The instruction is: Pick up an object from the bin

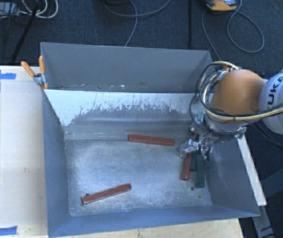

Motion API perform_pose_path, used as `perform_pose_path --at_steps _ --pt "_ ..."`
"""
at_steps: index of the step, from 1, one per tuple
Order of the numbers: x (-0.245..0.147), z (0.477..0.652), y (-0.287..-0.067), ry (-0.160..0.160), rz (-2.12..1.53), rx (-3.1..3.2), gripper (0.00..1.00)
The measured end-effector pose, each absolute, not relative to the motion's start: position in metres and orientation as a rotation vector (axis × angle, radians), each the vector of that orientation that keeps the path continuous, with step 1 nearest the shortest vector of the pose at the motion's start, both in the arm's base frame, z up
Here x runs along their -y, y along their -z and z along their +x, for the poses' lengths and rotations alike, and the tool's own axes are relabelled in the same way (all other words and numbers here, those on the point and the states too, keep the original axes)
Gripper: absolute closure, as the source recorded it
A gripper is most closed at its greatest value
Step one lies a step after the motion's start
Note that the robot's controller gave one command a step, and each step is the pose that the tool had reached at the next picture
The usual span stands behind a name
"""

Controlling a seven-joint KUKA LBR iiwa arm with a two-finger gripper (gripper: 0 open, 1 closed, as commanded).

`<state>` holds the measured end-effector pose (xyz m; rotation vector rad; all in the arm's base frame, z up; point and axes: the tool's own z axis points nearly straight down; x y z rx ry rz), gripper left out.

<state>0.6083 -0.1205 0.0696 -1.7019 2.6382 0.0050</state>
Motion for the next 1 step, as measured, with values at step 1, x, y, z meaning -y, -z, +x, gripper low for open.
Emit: perform_pose_path --at_steps 1 --pt "0.1421 0.5737 -0.1351 0.003 -1.664 -2.662 1.0"
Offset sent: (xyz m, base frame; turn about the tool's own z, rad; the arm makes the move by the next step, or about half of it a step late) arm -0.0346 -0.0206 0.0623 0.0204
